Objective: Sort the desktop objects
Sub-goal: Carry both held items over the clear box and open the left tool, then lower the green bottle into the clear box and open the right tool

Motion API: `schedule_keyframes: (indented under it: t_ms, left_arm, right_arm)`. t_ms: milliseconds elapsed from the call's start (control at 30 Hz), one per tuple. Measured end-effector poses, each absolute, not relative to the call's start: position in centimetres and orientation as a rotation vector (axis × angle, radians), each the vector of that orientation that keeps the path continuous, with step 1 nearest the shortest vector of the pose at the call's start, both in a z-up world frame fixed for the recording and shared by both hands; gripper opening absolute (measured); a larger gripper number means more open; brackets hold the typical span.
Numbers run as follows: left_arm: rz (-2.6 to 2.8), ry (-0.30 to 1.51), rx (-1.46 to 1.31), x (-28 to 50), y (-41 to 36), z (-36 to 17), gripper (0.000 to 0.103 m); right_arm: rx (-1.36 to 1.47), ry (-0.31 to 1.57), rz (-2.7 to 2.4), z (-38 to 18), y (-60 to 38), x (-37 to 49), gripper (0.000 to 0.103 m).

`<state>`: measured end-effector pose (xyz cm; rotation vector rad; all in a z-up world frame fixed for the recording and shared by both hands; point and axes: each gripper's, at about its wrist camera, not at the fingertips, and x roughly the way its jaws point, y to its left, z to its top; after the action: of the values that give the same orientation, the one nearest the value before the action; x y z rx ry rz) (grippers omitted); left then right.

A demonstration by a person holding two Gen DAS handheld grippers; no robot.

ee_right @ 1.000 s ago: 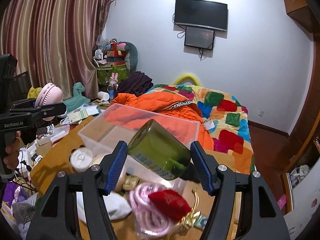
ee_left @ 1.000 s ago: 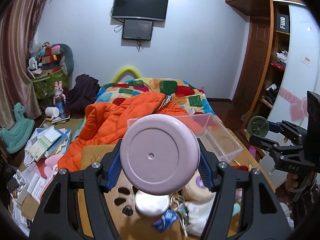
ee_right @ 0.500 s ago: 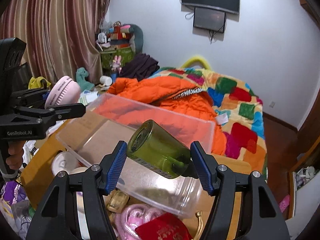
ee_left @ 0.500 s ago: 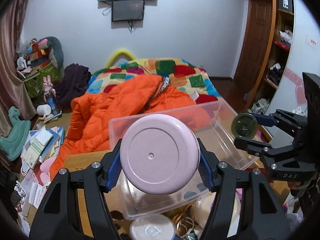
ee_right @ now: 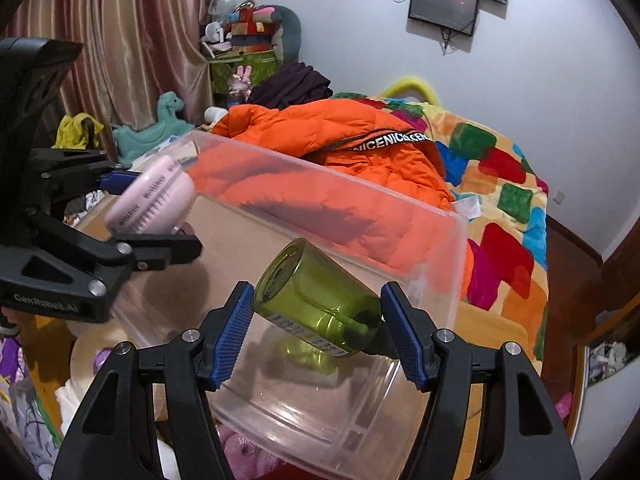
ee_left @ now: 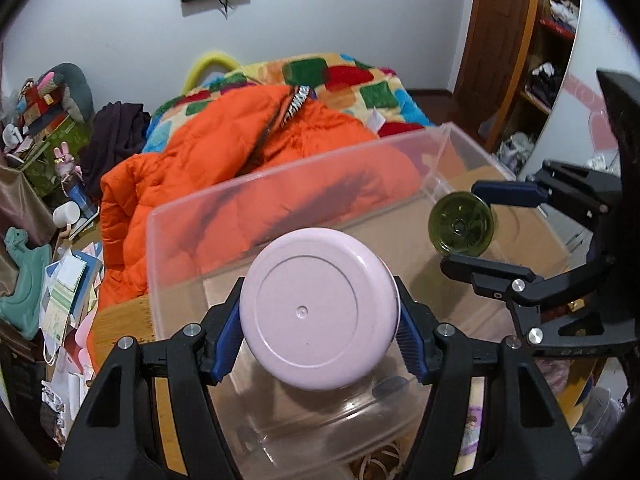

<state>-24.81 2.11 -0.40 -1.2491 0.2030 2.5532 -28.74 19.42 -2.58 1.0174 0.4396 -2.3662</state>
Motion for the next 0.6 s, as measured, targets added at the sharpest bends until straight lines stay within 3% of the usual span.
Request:
schedule_keyframes:
  t_ms: [600]
  left_arm:
    - [2.557, 0.205, -1.231, -25.2, 2.2, -0.2, 0.066]
  right_arm:
    - [1.026, 0.507, -2.326, -3.5, 18.5, -29.2, 0.062]
